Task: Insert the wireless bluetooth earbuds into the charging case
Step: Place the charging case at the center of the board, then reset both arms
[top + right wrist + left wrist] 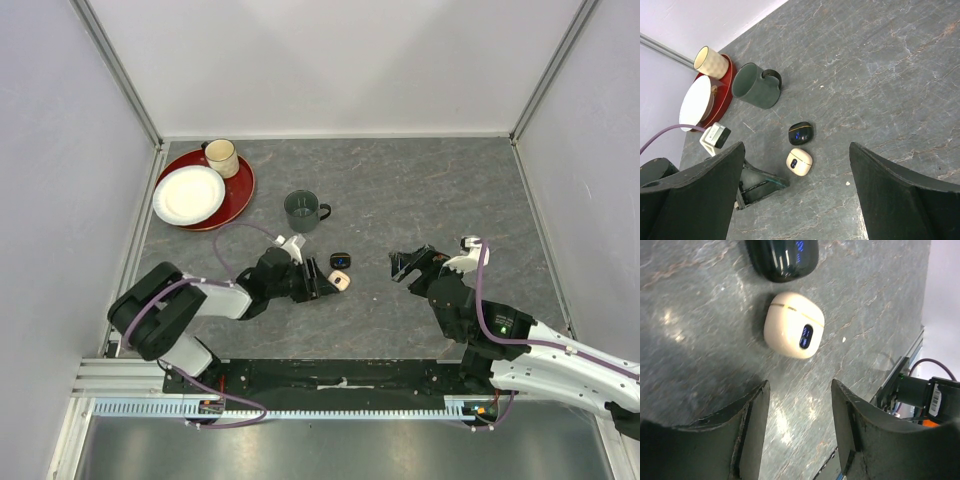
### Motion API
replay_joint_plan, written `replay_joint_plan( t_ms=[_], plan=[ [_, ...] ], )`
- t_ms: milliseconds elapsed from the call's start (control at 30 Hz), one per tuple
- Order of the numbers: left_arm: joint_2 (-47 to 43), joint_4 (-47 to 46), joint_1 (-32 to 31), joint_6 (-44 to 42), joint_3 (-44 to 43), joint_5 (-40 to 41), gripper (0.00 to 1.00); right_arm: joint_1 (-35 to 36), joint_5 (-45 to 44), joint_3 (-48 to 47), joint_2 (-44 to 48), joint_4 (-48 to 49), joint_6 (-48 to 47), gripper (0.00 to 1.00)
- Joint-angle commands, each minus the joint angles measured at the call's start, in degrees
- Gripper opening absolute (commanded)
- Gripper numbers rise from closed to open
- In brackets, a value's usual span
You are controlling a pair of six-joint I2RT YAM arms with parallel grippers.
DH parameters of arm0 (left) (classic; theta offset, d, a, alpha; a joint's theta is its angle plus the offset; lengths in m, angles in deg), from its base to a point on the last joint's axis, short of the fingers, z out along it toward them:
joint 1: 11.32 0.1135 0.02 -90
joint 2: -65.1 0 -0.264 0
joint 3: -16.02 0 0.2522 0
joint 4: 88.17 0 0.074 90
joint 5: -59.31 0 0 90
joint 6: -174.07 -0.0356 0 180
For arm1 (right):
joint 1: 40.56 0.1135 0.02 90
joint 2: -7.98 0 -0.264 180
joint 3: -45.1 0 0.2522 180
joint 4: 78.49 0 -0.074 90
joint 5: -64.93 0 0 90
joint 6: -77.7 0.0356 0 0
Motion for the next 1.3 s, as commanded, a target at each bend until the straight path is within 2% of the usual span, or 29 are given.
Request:
replay_joint_plan(
  t_ms=[0,167,233,300,367,467,500,633,700,800,833,867,900,933,967,1033,1067,1133,1233,1267],
  plan=[
    [-9.16,9.56,-0.22,-5.20,2.43,4.37,0.66,0.13,-0.96,-0.25,-0.17,0.07,-0.06,0.91],
    [-25.08,22.84,-0.23,-12.13,0.34,13.15,0.68,0.04,-4.47,0.10,-0.26,-0.72,-1.91,0.92],
    [-32.18,28.01,-0.31,-16.60,-0.99,18.23,0.70,-1.18,-4.57,0.71,0.44,-0.72,-2.17,0.95],
    [-36.16,29.80,-0.31,-19.08,-2.40,21.59,0.72,-2.24,-4.13,1.32,1.75,-0.54,-4.01,0.98],
    [-40.30,31.21,-0.31,-22.42,-2.75,25.19,0.84,-4.52,-3.52,1.50,2.11,-0.45,-7.94,0.98],
    [-43.64,31.38,-0.22,-24.63,-2.31,27.93,0.86,-8.48,-0.36,0.37,-0.95,-0.28,-13.05,0.98],
    [-44.26,31.56,-0.31,-24.80,-2.31,28.02,0.86,-9.71,1.04,-0.51,-4.71,0.42,-16.72,0.98],
    [-46.20,33.40,-0.22,-24.63,-2.66,27.93,0.88,-20.49,16.21,-5.52,-17.99,1.13,-24.66,0.98],
    [-46.99,35.34,-0.31,-26.02,-2.84,27.06,0.89,-24.29,20.81,-8.15,-23.96,1.56,-27.64,0.98],
    [-48.57,36.65,-0.31,-27.36,-2.84,25.73,0.89,-31.84,29.33,-8.52,-27.50,5.14,-30.20,0.98],
    [-49.19,37.27,-0.31,-27.18,-3.10,27.12,0.89,-37.96,32.14,-8.17,-27.86,5.95,-30.55,0.98],
    [-49.89,37.71,-0.31,-27.27,-3.02,27.31,0.89,-41.50,38.78,-7.38,-28.21,7.18,-30.21,0.98],
    [-51.38,37.80,-0.31,-27.53,-2.84,27.75,0.90,-45.01,41.81,-6.68,-28.12,7.98,-29.95,0.98],
    [-52.17,37.71,-0.23,-27.44,-2.23,29.75,0.90,-51.58,44.36,-5.80,-27.86,8.68,-29.86,0.98],
    [-52.88,37.80,-0.22,-27.35,-2.05,30.56,0.90,-54.43,45.17,-4.31,-27.42,9.64,-29.77,0.98],
    [-54.98,37.98,-0.31,-27.71,-1.35,32.31,0.90,-59.52,42.03,-2.55,-26.98,10.88,-30.03,0.98],
    [-55.60,37.89,-0.23,-27.71,-0.91,33.11,0.90,-60.07,35.23,-0.89,-27.07,12.19,-29.94,0.98],
    [-56.48,38.15,-0.31,-26.66,-0.47,35.83,0.90,-60.25,28.95,0.53,-26.81,12.64,-29.25,0.98],
    [-56.40,38.33,-0.22,-25.33,-0.29,39.35,0.90,-60.17,19.54,5.79,-24.27,19.38,-30.99,0.98],
    [-56.40,38.59,-0.31,-25.85,-0.55,39.35,0.91,-60.17,17.69,9.38,-21.73,24.98,-31.08,0.98]
  ],
)
